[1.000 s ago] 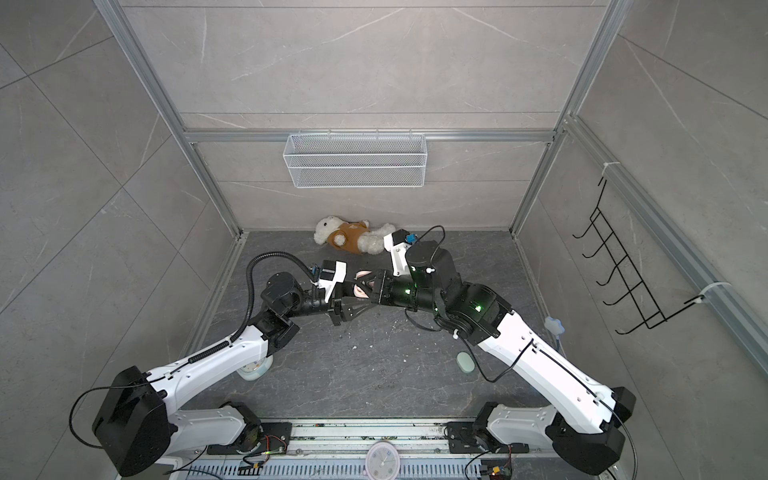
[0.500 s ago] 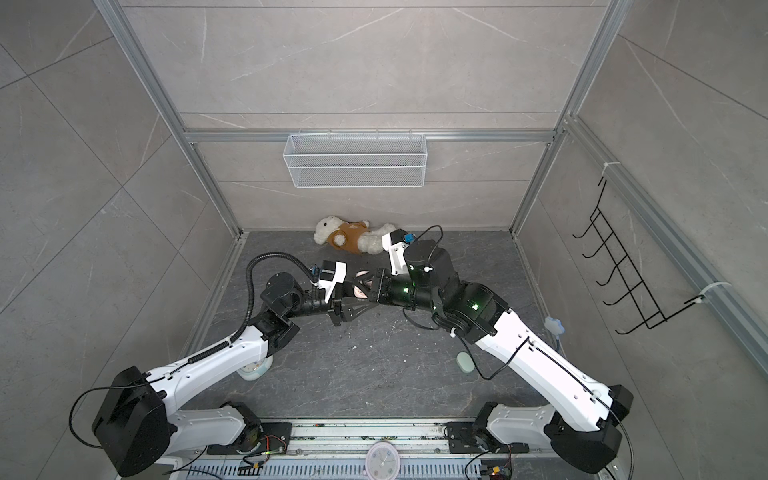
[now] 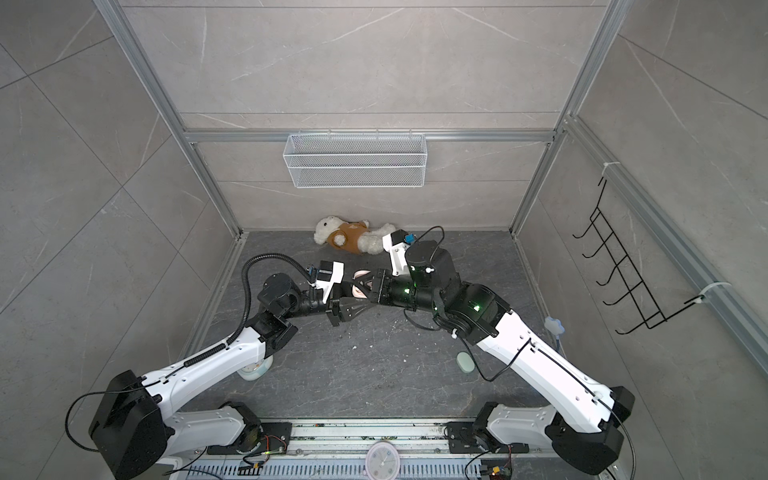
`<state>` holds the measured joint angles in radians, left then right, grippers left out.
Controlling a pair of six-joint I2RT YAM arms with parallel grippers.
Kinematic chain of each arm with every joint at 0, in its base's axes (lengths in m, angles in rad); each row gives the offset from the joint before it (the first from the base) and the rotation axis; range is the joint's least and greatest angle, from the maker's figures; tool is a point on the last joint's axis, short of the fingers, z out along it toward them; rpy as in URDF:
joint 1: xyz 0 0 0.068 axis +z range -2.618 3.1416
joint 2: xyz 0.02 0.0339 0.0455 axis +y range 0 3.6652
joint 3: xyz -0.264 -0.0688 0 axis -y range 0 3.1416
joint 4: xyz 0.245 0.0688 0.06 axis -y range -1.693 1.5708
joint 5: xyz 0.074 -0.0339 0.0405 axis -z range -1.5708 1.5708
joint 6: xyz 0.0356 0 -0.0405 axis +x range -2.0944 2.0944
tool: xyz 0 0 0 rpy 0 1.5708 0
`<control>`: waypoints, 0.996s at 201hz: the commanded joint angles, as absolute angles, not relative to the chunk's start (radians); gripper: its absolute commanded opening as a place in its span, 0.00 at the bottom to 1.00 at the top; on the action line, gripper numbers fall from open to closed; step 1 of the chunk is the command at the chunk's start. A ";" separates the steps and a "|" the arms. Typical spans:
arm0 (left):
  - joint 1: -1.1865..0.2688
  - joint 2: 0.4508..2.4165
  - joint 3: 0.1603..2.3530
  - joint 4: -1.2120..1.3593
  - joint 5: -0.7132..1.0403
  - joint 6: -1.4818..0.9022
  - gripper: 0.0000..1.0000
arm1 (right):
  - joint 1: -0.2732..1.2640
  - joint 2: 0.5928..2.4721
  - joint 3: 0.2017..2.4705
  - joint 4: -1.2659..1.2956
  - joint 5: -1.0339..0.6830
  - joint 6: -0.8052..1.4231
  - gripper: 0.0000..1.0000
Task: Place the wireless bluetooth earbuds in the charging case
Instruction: 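Press the held earbud down into the empty case slot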
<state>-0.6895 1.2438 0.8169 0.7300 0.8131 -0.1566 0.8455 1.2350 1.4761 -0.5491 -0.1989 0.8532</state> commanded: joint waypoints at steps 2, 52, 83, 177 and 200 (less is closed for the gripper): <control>-0.693 1.208 0.847 0.790 0.803 -0.157 0.14 | 0.843 1.228 1.462 -0.575 -0.198 0.861 0.26; -0.693 1.207 0.848 0.786 0.803 -0.156 0.14 | 0.842 1.226 1.470 -0.598 -0.192 0.858 0.36; -0.692 1.210 0.853 0.779 0.803 -0.150 0.14 | 0.842 1.229 1.488 -0.622 -0.196 0.855 0.38; -0.693 1.210 0.862 0.773 0.804 -0.144 0.14 | 0.842 1.236 1.533 -0.717 -0.171 0.830 0.46; -0.693 1.212 0.862 0.770 0.802 -0.143 0.14 | 0.843 1.238 1.561 -0.743 -0.166 0.822 0.46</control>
<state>-0.6914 1.2427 0.8169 0.6884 0.8097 -0.1562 0.8455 1.2350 1.5242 -0.6506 -0.1986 0.8486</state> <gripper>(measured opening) 0.418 0.461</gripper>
